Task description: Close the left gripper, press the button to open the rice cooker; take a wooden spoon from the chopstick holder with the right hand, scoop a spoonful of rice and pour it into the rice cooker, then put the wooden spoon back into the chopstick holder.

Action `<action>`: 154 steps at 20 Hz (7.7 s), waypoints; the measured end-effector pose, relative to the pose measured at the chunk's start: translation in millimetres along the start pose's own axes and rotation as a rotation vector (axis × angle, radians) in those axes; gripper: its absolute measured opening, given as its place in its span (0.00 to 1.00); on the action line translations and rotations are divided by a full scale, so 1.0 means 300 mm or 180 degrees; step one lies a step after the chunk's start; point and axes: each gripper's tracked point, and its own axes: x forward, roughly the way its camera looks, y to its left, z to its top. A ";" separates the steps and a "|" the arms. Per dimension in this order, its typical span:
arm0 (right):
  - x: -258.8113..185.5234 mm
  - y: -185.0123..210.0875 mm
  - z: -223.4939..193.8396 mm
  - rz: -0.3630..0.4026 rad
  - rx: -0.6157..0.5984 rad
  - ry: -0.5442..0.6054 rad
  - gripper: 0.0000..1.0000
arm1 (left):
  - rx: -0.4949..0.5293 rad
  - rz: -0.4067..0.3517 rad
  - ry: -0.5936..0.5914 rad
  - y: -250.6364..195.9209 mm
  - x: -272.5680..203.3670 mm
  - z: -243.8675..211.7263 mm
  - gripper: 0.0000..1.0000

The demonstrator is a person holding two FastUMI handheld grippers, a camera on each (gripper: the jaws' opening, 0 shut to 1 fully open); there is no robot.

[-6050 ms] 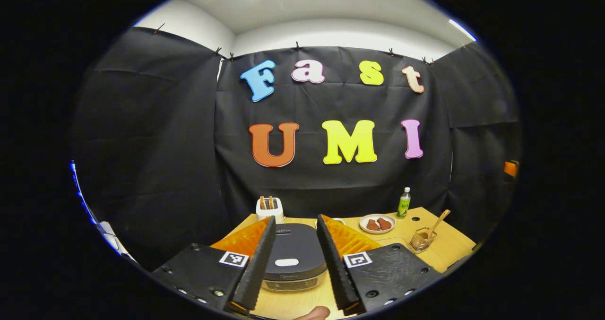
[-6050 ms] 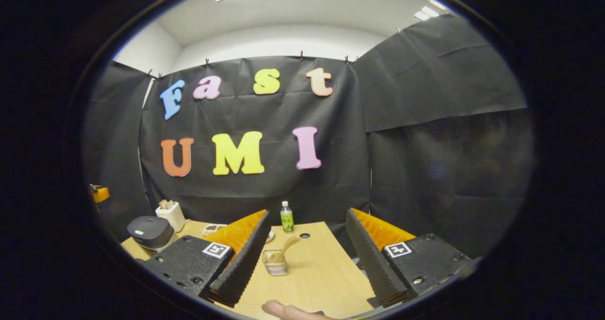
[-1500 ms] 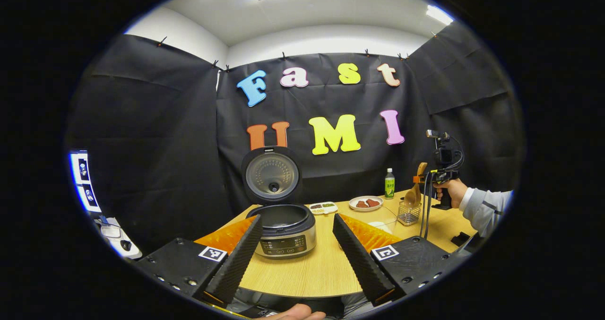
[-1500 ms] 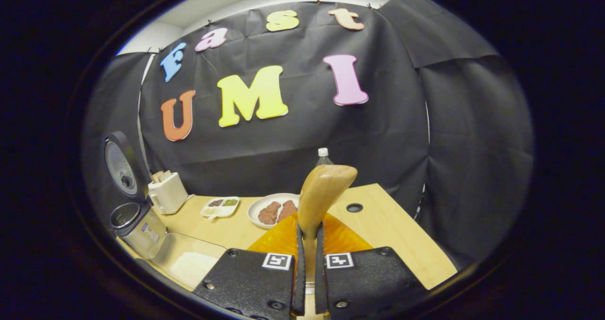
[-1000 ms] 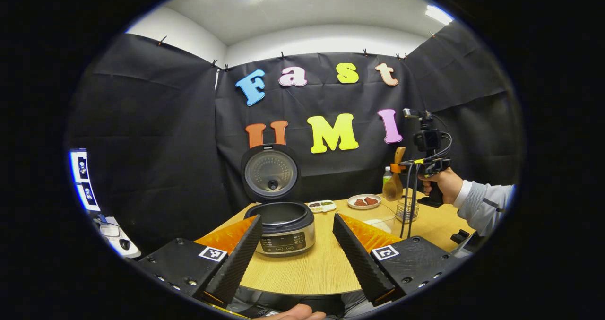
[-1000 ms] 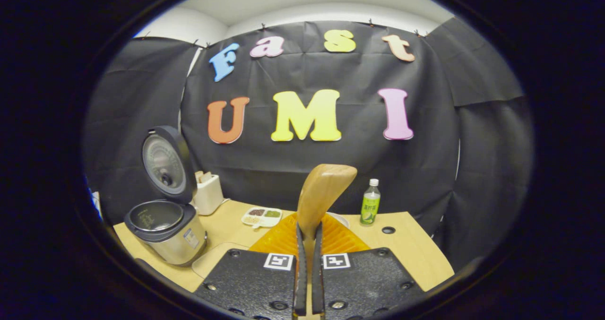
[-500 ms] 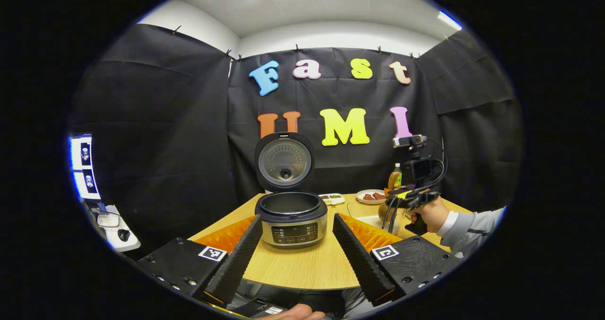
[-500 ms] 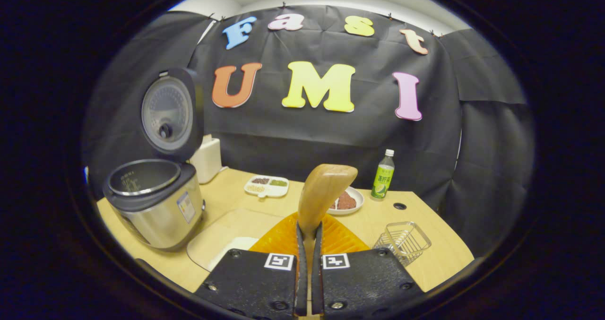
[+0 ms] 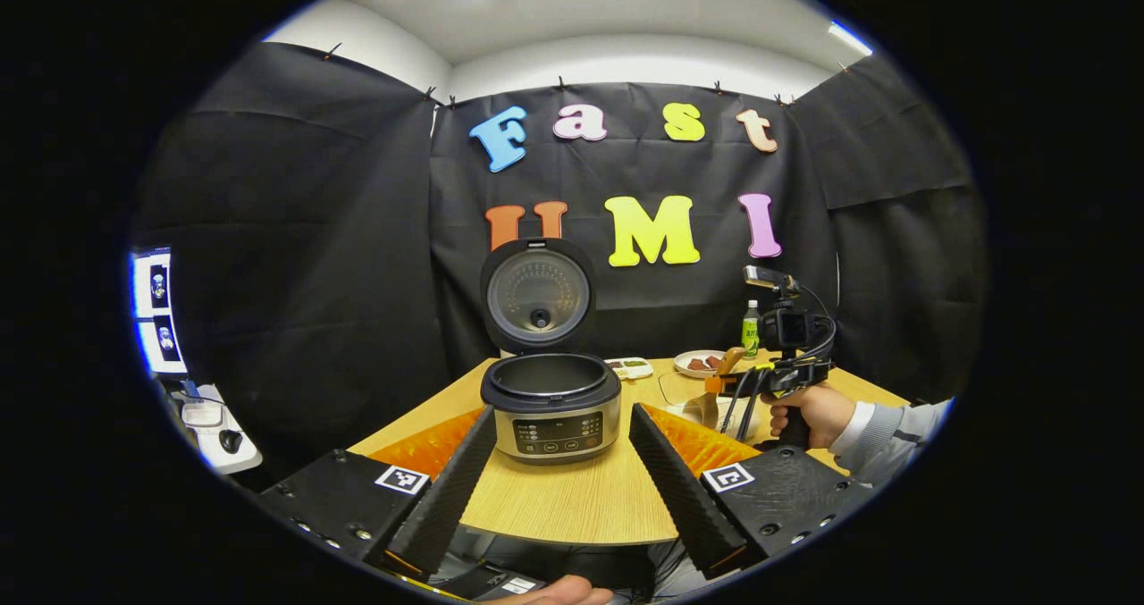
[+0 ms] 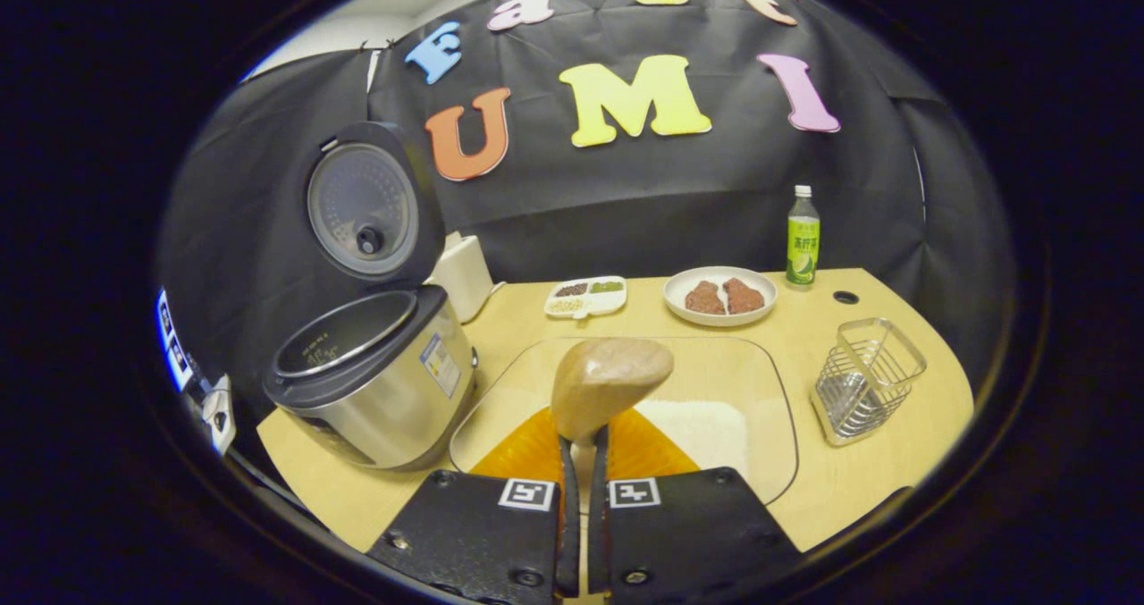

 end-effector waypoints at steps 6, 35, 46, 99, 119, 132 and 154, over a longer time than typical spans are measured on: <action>0.029 -0.016 0.020 0.0529 0.0586 0.0031 0.09 | -0.0061 -0.0041 -0.0031 -0.002 0.006 0.011 0.96; -0.106 -0.211 0.212 0.1172 0.3638 -0.0138 0.07 | -0.0042 0.0018 0.0088 0.025 0.009 -0.030 0.96; -0.200 -0.037 0.407 0.1695 0.4249 -0.0235 0.07 | -0.0107 0.0138 0.0067 0.108 -0.025 -0.026 0.96; -0.022 0.810 0.666 0.0519 -0.1086 -0.1123 0.08 | -0.0266 0.0148 0.0161 0.253 -0.134 -0.119 0.95; -0.172 0.830 0.689 0.0361 -0.2113 -0.1450 0.08 | -0.0193 -0.0008 0.0139 0.151 -0.125 -0.060 0.95; -0.287 -0.008 0.985 -0.0590 -0.0869 -0.1244 0.08 | -0.0132 0.0010 0.0155 0.088 -0.079 -0.049 0.95; -0.218 -0.781 0.598 -0.1080 -0.0260 -0.0760 0.11 | -0.0184 -0.0050 -0.0236 0.053 0.166 0.289 0.94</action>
